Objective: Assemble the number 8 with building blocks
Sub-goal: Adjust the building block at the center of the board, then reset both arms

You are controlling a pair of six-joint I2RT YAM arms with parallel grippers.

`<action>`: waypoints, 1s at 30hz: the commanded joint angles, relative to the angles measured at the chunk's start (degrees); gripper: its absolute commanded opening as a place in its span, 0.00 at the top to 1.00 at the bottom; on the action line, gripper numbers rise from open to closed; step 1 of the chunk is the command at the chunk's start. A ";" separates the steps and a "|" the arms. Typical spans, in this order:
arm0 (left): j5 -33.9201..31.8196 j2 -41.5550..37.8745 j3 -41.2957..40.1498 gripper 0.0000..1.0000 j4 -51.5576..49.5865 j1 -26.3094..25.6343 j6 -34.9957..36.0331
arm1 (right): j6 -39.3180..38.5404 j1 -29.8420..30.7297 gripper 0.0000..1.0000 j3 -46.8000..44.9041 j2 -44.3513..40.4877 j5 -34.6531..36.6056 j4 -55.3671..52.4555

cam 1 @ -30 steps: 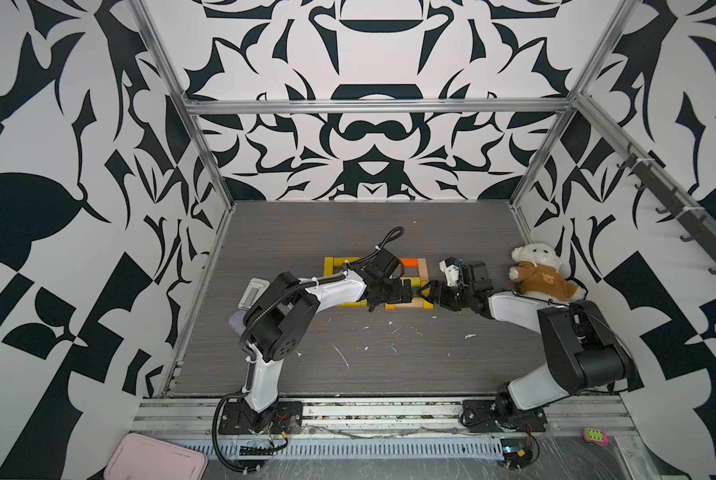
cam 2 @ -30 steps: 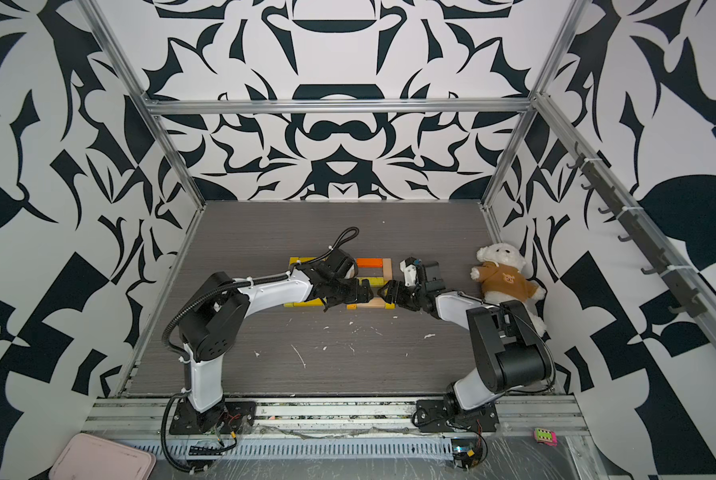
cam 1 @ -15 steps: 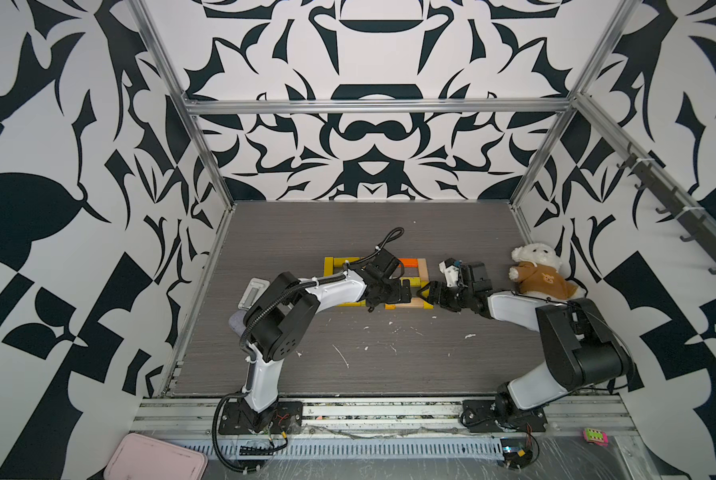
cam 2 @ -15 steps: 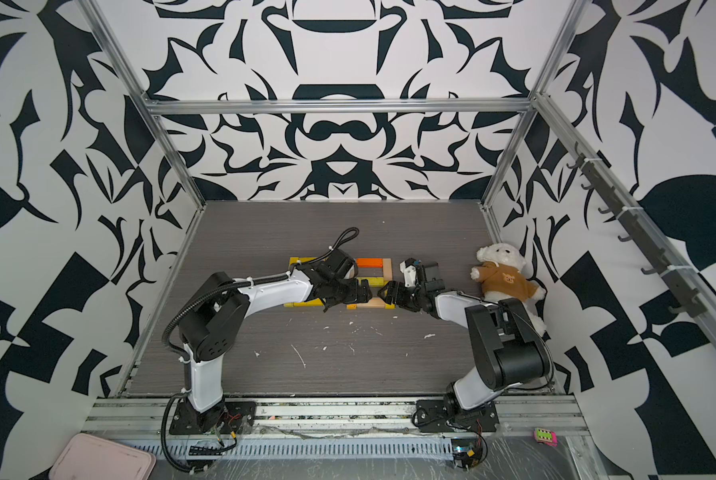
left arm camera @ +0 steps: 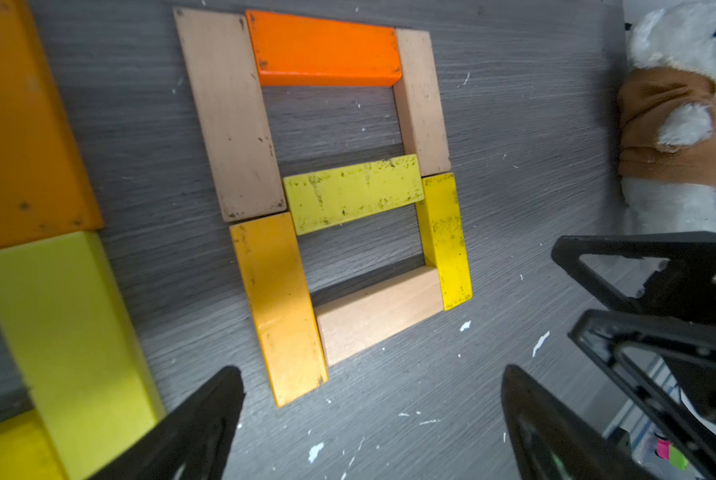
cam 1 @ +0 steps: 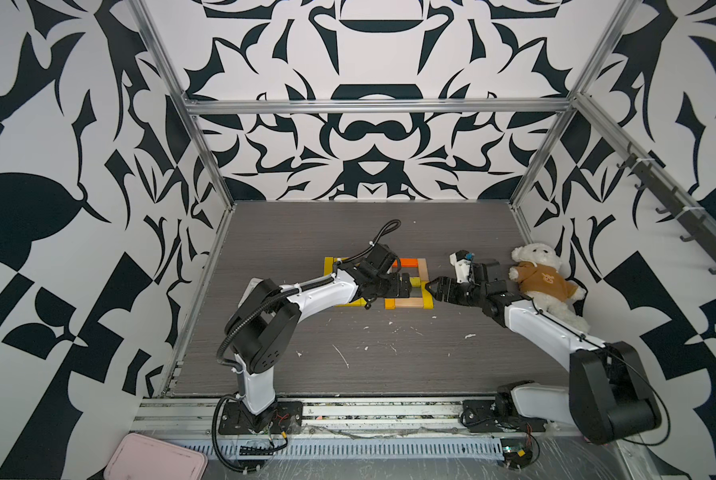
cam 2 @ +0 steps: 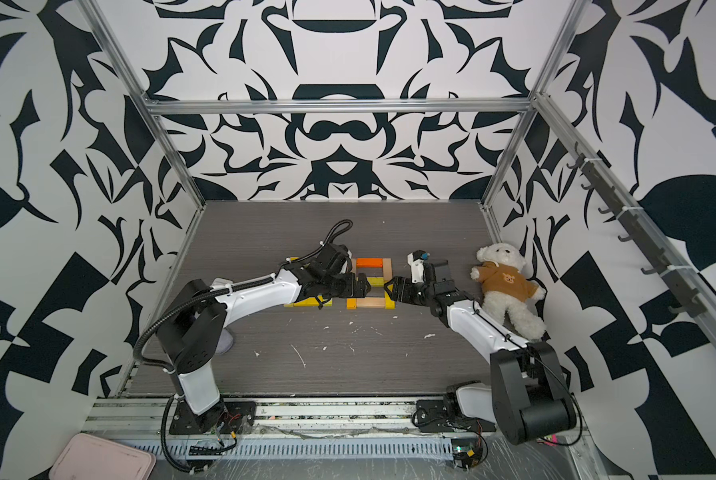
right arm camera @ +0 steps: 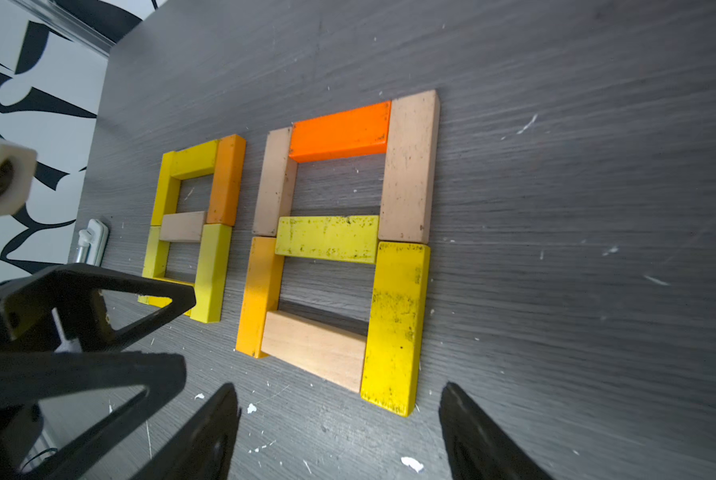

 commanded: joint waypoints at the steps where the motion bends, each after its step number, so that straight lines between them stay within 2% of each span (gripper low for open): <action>1: -5.04 -5.33 -1.96 0.00 -0.58 0.11 4.49 | -2.02 -0.11 0.20 -0.50 -4.85 3.76 -4.69; 6: -13.10 -13.02 -7.38 0.01 0.40 0.22 10.87 | -1.38 -0.12 0.15 -1.77 -11.74 9.96 -6.68; 10: -17.85 -18.64 -13.39 0.01 2.69 1.29 18.21 | -0.51 -0.17 0.07 -1.44 -15.58 15.33 -6.96; 13: -17.12 -22.06 -17.26 0.01 2.67 5.50 19.64 | -1.26 -0.16 0.02 -0.86 -16.70 17.77 -6.93; 19: -14.53 -31.04 -25.60 0.01 5.13 17.54 22.64 | -2.38 -0.13 0.01 -0.50 -17.10 23.38 -6.06; 24: -9.46 -35.35 -32.36 0.01 10.40 26.94 25.00 | -2.60 -0.17 0.01 -1.02 -15.78 34.54 -3.44; 26: -11.55 -36.35 -33.87 0.01 11.00 29.08 26.26 | -4.46 -0.17 0.01 -1.61 -14.98 39.82 -0.92; 30: -14.33 -37.79 -36.84 0.01 14.14 32.85 30.61 | -8.93 -0.17 0.01 -3.25 -13.01 45.06 3.97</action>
